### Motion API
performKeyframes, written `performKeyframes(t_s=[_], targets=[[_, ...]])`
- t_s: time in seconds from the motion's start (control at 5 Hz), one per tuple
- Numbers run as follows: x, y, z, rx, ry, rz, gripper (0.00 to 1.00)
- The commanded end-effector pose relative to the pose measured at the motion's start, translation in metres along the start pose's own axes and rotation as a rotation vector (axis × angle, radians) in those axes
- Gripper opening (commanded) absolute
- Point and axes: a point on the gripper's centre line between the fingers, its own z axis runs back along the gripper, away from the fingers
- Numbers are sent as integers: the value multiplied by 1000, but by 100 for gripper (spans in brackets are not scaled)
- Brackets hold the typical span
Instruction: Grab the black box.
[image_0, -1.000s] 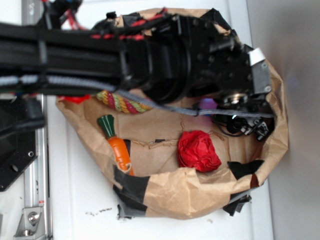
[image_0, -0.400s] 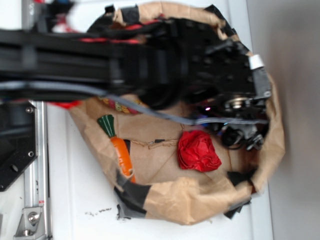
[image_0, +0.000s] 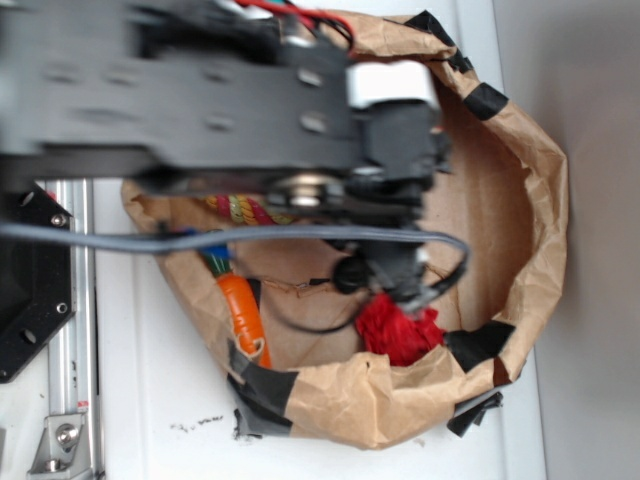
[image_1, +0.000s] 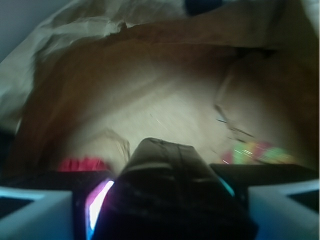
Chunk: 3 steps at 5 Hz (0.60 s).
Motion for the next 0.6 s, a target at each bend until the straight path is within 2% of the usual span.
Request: performKeyframes(t_s=[0.0, 0.2, 0.4], targets=[[4, 12, 77, -34, 138, -26, 0], [14, 3, 82, -8, 174, -18, 0], [17, 2, 71, 20, 170, -26, 0]])
